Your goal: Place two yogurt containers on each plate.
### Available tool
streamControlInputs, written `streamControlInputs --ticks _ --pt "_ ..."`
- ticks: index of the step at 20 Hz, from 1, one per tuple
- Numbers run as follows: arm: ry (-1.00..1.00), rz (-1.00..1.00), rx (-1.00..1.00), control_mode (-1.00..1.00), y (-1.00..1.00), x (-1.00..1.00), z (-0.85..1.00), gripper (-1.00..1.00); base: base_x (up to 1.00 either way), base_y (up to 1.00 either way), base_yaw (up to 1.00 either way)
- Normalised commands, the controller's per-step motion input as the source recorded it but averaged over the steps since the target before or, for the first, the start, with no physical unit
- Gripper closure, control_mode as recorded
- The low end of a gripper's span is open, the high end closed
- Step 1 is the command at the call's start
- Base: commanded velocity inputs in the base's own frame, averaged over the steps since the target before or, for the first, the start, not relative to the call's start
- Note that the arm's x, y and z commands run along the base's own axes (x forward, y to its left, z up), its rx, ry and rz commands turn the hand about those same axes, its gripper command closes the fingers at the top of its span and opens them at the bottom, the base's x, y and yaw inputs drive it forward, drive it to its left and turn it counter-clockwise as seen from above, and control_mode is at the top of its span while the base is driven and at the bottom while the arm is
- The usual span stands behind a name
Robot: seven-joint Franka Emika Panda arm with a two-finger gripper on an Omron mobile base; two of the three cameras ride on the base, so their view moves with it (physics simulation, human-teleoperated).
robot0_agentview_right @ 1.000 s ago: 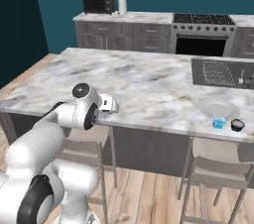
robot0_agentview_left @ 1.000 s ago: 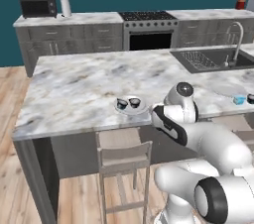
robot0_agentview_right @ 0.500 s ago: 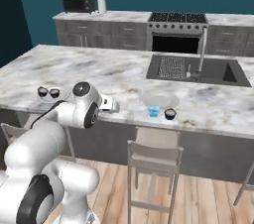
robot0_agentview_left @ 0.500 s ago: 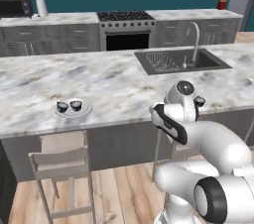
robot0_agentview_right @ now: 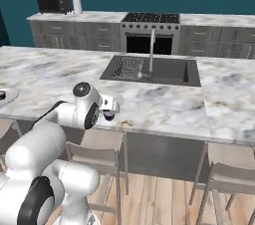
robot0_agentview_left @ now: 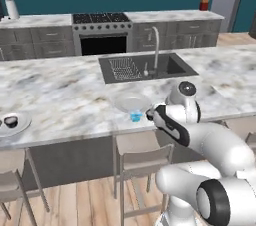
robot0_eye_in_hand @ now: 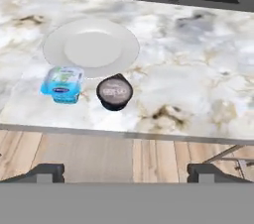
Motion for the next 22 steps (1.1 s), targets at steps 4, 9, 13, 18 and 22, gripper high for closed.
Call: streamControlInputs --ticks 4,9,13,18,22 --pt "0.00 0.00 0.00 1.00 0.00 0.00 0.00 -1.00 1.00 0.00 -0.15" --pt "0.20 -0.02 0.00 -1.00 0.01 0.40 -0.01 -1.00 0.40 0.06 -0.05" --pt "0.38 0.00 0.00 -1.00 0.28 0.28 -0.06 -1.00 0.00 0.00 0.00" --pt "0.31 0.07 0.00 -1.00 0.83 0.00 -0.32 -1.00 0.00 0.00 0.00" --pt "0.02 0.17 0.00 -1.00 0.68 -0.01 -0.21 -1.00 0.00 0.00 0.00"
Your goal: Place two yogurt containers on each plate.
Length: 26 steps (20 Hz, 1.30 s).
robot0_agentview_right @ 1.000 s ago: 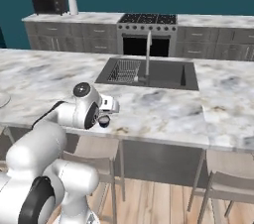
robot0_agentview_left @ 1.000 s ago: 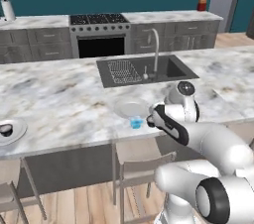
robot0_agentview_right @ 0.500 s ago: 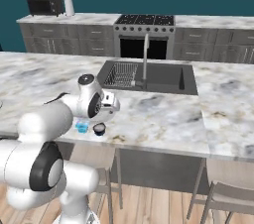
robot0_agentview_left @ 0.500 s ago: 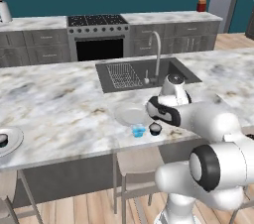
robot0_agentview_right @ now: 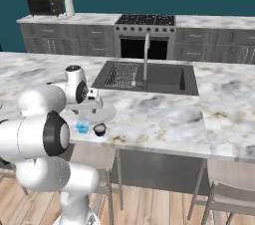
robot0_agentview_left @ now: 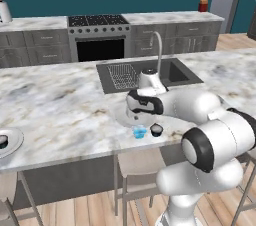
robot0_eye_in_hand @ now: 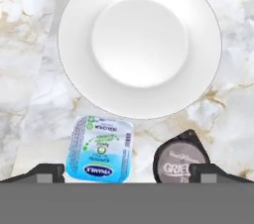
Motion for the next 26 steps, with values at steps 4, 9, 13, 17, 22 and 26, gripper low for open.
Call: streamControlInputs --ticks 4,9,13,17,22,26 --pt "-0.02 0.01 0.00 -1.00 0.18 -0.48 -0.05 -1.00 0.00 0.00 0.00" --pt "0.00 0.00 0.04 -1.00 0.01 -0.10 -0.18 -1.00 0.00 0.00 0.00" --pt "0.00 -0.01 0.01 -1.00 0.00 0.31 -0.43 -1.00 0.00 0.00 0.00" --pt "0.00 0.00 0.00 -1.00 0.00 0.18 -0.53 -1.00 0.00 0.00 0.00" --pt "0.00 0.00 0.02 -1.00 0.08 0.01 -0.27 -1.00 0.00 0.00 0.00" --pt "0.00 -0.04 0.02 -1.00 0.07 0.05 -0.03 -1.00 0.00 0.00 0.00"
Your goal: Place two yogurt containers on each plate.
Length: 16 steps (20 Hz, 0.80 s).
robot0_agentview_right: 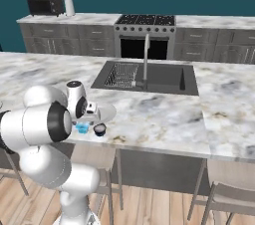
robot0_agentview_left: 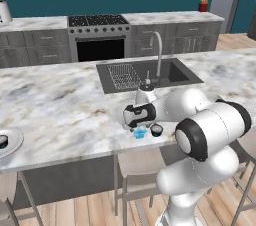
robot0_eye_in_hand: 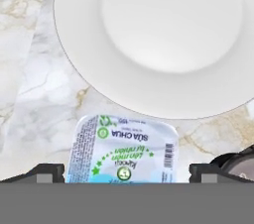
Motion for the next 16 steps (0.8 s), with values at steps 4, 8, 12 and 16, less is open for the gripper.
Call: streamControlInputs --ticks 4,8,12,16 --pt "0.00 -0.08 0.01 -1.00 0.03 0.11 -0.08 -1.00 0.00 0.00 0.00" --pt "0.00 -0.06 0.02 -1.00 0.08 0.16 -0.27 -1.00 0.00 0.00 0.00" --pt "0.00 -0.04 0.04 -1.00 0.13 0.03 -0.29 -1.00 0.00 0.00 0.00" --pt "0.01 -0.02 0.03 -1.00 0.06 0.00 -0.18 1.00 0.00 0.00 0.00"
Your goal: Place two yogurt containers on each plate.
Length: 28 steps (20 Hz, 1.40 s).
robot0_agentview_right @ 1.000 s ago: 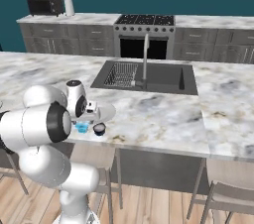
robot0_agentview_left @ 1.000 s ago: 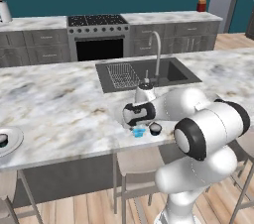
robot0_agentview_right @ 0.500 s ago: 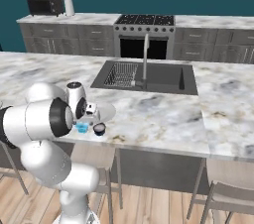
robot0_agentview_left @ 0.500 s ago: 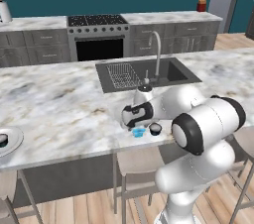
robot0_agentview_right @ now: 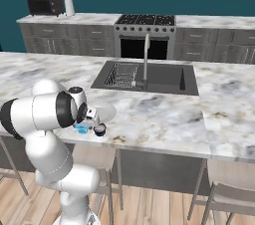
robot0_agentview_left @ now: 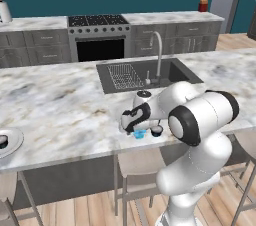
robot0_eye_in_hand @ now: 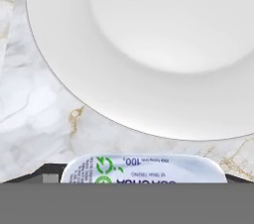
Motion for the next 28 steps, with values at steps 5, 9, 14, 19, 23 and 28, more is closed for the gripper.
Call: streamControlInputs --ticks 5,9,14,19,23,28 --pt "0.00 0.00 0.00 -1.00 0.00 0.00 0.01 1.00 0.00 0.00 0.00" --pt "-0.01 -0.03 0.01 -1.00 0.00 0.00 0.70 1.00 0.00 0.00 0.00" --pt "0.00 -0.08 0.02 -1.00 -0.07 0.29 0.79 1.00 0.00 0.00 0.00" --pt "0.00 -0.05 -0.04 -1.00 -0.01 0.94 -0.15 1.00 0.00 0.00 0.00" --pt "0.01 -0.03 -0.04 -1.00 0.05 0.94 -0.43 -1.00 0.00 0.00 0.00" --pt "0.00 0.00 0.00 -1.00 0.00 0.12 -0.05 -1.00 0.00 0.00 0.00"
